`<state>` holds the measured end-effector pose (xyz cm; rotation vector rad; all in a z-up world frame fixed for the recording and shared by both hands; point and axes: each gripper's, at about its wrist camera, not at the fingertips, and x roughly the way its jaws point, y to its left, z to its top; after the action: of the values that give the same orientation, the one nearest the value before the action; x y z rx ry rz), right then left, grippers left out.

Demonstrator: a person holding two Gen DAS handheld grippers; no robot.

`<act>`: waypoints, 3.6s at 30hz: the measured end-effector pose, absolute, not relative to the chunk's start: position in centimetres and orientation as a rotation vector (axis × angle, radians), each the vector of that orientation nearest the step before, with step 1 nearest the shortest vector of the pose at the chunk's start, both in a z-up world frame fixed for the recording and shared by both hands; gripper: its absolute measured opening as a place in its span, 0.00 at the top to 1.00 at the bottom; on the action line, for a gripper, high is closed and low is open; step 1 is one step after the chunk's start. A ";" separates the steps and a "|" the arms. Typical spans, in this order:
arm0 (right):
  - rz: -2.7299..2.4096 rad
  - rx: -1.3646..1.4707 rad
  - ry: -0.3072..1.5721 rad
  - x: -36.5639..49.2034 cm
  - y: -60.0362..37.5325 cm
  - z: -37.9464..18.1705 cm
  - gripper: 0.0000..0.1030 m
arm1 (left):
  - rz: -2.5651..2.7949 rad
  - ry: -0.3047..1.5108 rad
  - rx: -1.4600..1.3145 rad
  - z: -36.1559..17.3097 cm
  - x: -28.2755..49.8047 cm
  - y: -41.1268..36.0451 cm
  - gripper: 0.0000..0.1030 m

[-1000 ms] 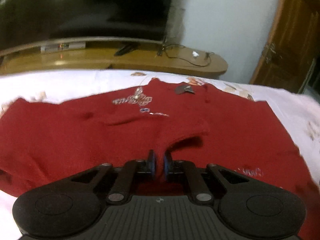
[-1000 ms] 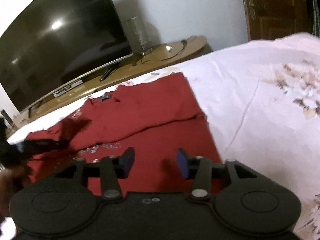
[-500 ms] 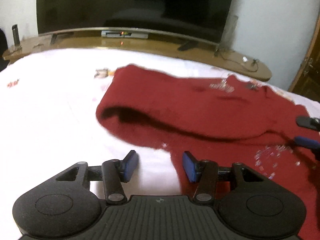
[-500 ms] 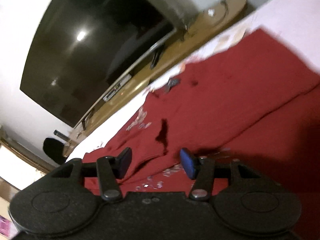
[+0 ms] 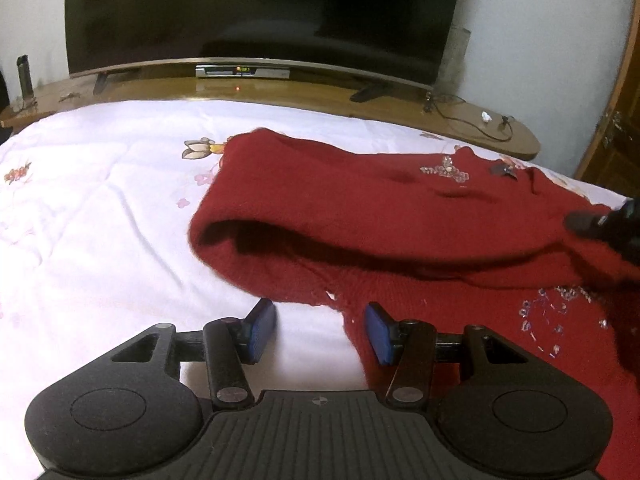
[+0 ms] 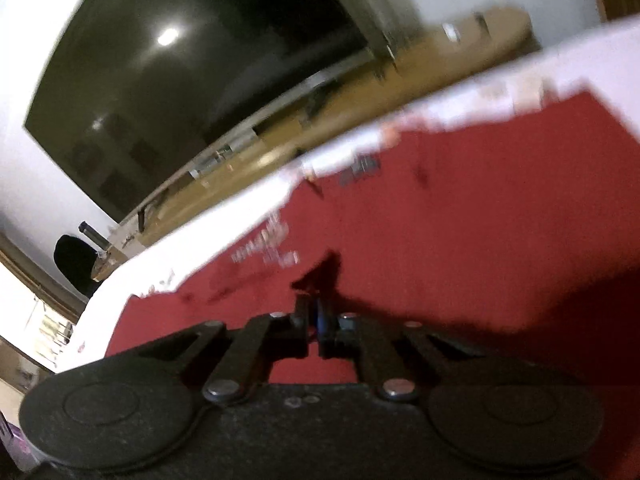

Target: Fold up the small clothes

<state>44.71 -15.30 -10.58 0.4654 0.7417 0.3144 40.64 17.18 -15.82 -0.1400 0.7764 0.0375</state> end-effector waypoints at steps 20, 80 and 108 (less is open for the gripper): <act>0.163 0.268 0.593 42.8 -25.2 -7.2 0.96 | 0.021 0.811 -0.091 -15.5 41.3 16.5 0.51; 0.078 0.184 0.740 44.6 -30.0 -11.1 0.89 | 0.055 0.789 -0.116 -15.1 41.8 15.9 0.51; 0.104 0.243 0.732 43.7 -30.9 -11.9 0.91 | 0.015 0.682 -0.147 -15.8 41.5 13.6 0.42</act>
<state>43.72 -30.92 -11.87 0.2434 0.7323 0.1042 41.46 13.63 -15.81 -0.1470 0.6818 0.0154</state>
